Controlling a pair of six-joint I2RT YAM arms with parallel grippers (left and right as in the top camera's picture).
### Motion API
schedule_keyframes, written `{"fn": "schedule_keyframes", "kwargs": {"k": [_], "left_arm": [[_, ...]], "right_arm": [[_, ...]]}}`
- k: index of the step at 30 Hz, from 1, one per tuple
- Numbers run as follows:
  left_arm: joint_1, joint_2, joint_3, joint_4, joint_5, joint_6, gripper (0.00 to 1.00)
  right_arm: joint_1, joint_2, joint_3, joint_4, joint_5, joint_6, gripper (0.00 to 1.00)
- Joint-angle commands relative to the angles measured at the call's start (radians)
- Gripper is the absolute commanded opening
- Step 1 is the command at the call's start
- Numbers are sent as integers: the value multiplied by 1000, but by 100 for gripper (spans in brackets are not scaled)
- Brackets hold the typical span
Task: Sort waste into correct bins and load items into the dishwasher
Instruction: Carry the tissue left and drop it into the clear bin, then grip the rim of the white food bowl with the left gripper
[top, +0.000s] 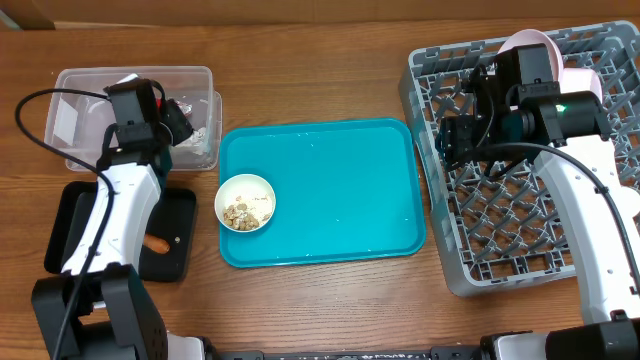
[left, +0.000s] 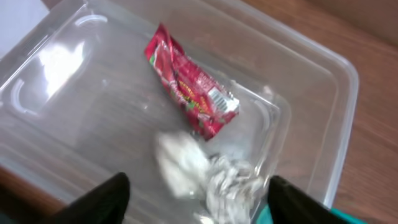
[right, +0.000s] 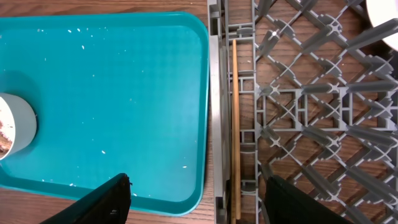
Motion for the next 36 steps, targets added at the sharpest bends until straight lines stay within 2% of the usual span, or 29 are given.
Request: {"fn": "schedule_keyframes", "kwargs": {"k": [1,3,8,12,15,16,20,23,27,36], "left_arm": [[5,-24,130,-69,-8,60,75],[-3,-30,210,-164,25,63,77],[-80,-32,341,-397,222,63,75],[-217,-31,329,-547,248,63,73],[-301,-28,307,-630,248,62,64],[-335,-25,292,-652,244,62,64],[-427,-15,214,-667,244,60,63],[-466,-10,136,-650,230,13,63],[-480,15,60,-599,220,-21,64],[-482,146,27,-523,262,-19,54]], "right_arm": [[-1,-1,6,5,2,0,72],[-1,-1,6,5,2,0,72],[-1,-1,6,5,2,0,72],[-1,-1,6,5,2,0,72],[-1,-1,6,5,2,0,72],[-1,-1,6,5,2,0,72],[-1,-1,6,4,2,0,72],[-1,-1,6,2,2,0,72],[-1,-1,6,1,2,0,72],[-1,-1,6,-2,2,0,72]]}}
